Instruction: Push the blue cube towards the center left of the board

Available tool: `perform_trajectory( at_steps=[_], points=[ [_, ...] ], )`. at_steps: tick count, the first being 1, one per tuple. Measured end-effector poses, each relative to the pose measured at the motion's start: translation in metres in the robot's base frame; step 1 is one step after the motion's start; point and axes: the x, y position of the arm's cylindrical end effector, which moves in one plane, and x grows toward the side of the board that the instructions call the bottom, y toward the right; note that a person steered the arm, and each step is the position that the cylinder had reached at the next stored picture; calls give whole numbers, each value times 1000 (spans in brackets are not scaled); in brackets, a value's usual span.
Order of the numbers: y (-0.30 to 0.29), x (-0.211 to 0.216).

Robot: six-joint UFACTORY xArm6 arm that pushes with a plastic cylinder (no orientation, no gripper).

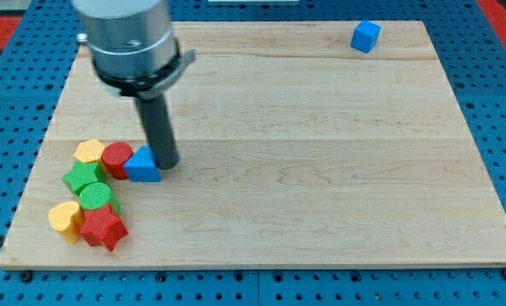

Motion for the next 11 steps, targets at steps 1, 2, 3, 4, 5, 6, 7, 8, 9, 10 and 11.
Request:
perform_trajectory(
  at_steps=[1,2,3,4,5,6,7,8,9,10,11],
  points=[
    [-9,0],
    [85,-59],
    [181,-108],
    [287,-140],
    [385,-206],
    [428,-265],
    [358,-270],
    [258,-235],
    [166,-235],
    [135,-212],
    [128,-167]
  ],
)
